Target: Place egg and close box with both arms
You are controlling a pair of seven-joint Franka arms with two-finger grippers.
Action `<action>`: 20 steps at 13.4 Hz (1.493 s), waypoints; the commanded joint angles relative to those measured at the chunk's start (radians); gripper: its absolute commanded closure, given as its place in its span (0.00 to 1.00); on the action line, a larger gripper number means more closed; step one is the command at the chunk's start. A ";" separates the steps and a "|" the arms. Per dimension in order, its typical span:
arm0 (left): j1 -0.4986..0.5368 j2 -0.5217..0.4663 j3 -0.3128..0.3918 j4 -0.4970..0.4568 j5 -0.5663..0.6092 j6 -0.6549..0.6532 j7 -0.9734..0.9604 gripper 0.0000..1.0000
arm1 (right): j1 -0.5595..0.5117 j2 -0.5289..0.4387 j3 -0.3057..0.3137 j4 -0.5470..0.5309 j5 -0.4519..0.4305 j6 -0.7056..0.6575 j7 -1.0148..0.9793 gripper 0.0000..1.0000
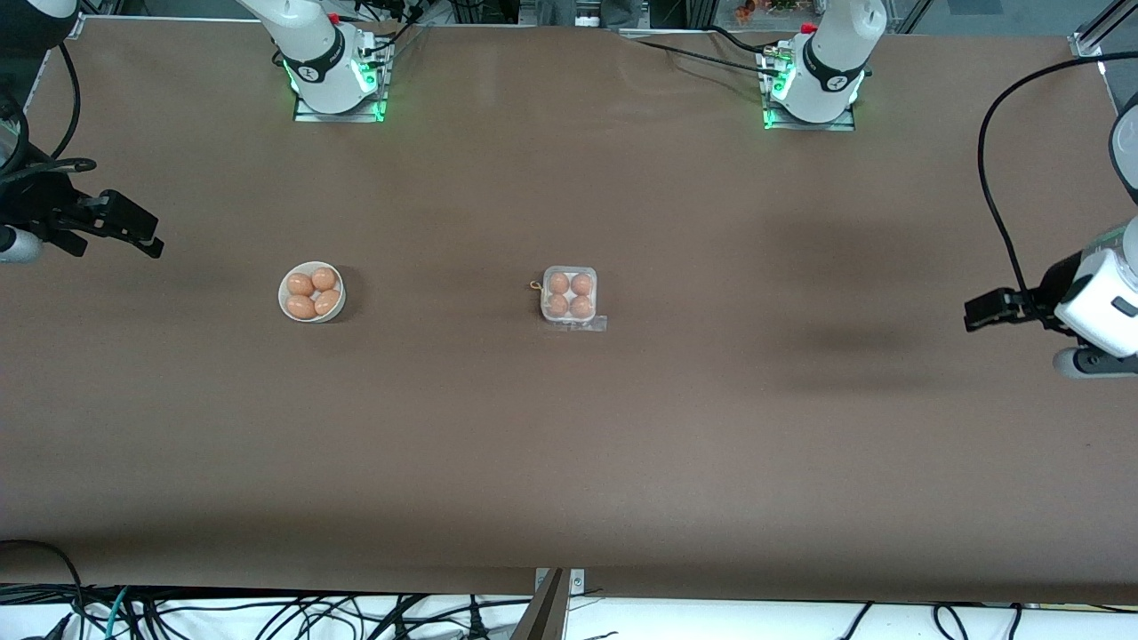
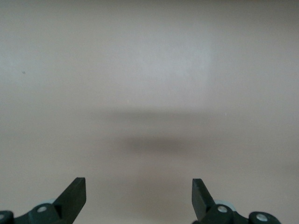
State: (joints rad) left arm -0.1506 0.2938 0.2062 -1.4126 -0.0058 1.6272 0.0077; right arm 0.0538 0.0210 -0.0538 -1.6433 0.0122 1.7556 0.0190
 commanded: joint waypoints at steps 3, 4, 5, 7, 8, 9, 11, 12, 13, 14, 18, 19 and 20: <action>-0.006 -0.189 -0.019 -0.238 0.024 0.026 0.023 0.00 | -0.006 -0.007 0.002 -0.007 0.006 -0.005 0.001 0.00; -0.007 -0.215 -0.021 -0.267 0.024 0.026 0.021 0.00 | -0.003 -0.007 0.002 -0.007 0.006 -0.005 0.001 0.00; -0.007 -0.235 -0.028 -0.285 0.026 0.028 0.014 0.00 | -0.006 -0.007 0.002 -0.007 0.006 -0.005 0.001 0.00; -0.009 -0.266 -0.031 -0.305 0.035 0.026 0.011 0.00 | -0.003 -0.007 0.002 -0.007 0.006 -0.005 0.001 0.00; -0.009 -0.269 -0.033 -0.305 0.037 0.022 0.011 0.00 | -0.003 -0.007 0.002 -0.007 0.006 -0.005 0.001 0.00; -0.004 -0.271 -0.034 -0.305 0.037 0.020 0.011 0.00 | -0.003 -0.007 0.002 -0.007 0.006 -0.005 0.001 0.00; 0.000 -0.271 -0.037 -0.305 0.037 0.017 0.020 0.00 | -0.006 -0.007 0.002 -0.007 0.006 -0.004 0.001 0.00; -0.001 -0.268 -0.039 -0.299 0.037 0.005 0.014 0.00 | -0.006 -0.006 0.002 -0.007 0.006 -0.005 0.001 0.00; -0.004 -0.257 -0.039 -0.281 0.035 -0.012 0.011 0.00 | -0.006 -0.004 0.002 -0.007 0.006 -0.005 0.001 0.00; -0.007 -0.254 -0.039 -0.272 0.030 -0.012 0.008 0.00 | -0.006 -0.004 0.002 -0.007 0.006 -0.004 0.001 0.00; -0.009 -0.239 -0.037 -0.261 0.024 -0.012 0.008 0.00 | -0.006 -0.004 0.002 -0.007 0.006 -0.005 0.001 0.00; -0.009 -0.240 -0.037 -0.255 0.024 -0.013 0.006 0.00 | -0.006 -0.004 0.002 -0.007 0.006 -0.005 0.001 0.00; -0.010 -0.242 -0.039 -0.255 0.024 -0.017 0.006 0.00 | -0.006 -0.004 0.002 -0.007 0.006 -0.005 0.001 0.00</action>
State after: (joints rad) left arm -0.1561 0.0503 0.1686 -1.6877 -0.0034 1.6268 0.0111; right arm 0.0534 0.0243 -0.0542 -1.6456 0.0122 1.7554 0.0192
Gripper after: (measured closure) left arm 0.000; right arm 0.000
